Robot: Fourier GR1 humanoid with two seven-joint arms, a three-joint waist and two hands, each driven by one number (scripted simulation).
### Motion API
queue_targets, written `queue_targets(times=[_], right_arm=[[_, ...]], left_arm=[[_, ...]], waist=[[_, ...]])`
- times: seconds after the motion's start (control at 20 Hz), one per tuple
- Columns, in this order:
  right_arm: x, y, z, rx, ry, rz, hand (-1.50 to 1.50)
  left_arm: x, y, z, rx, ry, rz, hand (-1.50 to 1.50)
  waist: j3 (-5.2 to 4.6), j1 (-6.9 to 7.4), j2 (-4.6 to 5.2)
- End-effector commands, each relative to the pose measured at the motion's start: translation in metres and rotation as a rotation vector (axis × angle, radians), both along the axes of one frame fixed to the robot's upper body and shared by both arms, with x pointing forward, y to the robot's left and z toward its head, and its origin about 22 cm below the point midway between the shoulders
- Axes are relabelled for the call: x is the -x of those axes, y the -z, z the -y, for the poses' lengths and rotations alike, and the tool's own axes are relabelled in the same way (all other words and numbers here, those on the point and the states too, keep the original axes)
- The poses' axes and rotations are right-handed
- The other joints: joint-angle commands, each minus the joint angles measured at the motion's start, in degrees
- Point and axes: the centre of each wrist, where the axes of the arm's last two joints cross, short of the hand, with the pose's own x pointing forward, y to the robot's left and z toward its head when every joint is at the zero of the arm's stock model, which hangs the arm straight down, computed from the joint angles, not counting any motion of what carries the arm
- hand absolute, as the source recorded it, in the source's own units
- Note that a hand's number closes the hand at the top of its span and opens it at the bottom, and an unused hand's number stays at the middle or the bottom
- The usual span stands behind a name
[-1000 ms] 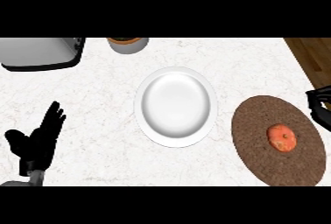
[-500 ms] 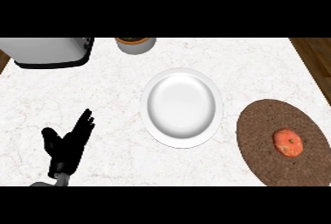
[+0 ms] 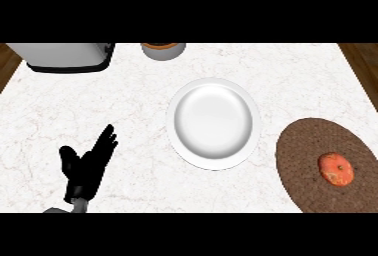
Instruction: Pick the squash from the placemat and place it in the plate
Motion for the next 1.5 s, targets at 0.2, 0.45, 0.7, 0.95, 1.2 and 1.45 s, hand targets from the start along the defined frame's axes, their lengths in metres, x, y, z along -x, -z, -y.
queue_targets(times=[0.2,0.45,0.7,0.95,1.2,1.45], right_arm=[[-0.002,-0.017,-0.041,0.069,-0.041,-0.310,-1.50],[-0.041,-0.011,-0.076,0.090,-0.036,-0.346,-1.50],[-0.046,0.002,-0.097,0.097,0.008,-0.403,-1.50],[-0.066,0.015,-0.113,0.075,-0.026,-0.498,-1.50],[-0.068,0.028,-0.140,0.029,-0.054,-0.501,-1.50],[-0.064,0.040,-0.130,0.062,-0.047,-0.501,-1.50]], left_arm=[[-0.004,0.009,-0.007,-0.007,0.010,-0.034,0.00],[0.002,-0.012,-0.006,-0.006,0.031,-0.026,0.00],[0.002,-0.006,-0.003,-0.014,0.008,-0.032,0.00],[-0.007,-0.005,0.015,0.003,0.009,-0.015,0.00],[0.014,-0.010,0.000,0.014,0.020,-0.038,0.00],[0.006,-0.005,0.008,-0.006,0.009,-0.038,0.00]], waist=[[-0.06,0.04,0.08],[0.05,1.32,0.11],[0.03,0.62,0.05],[0.05,0.65,0.07],[0.06,0.75,0.00],[0.06,0.54,0.01]])
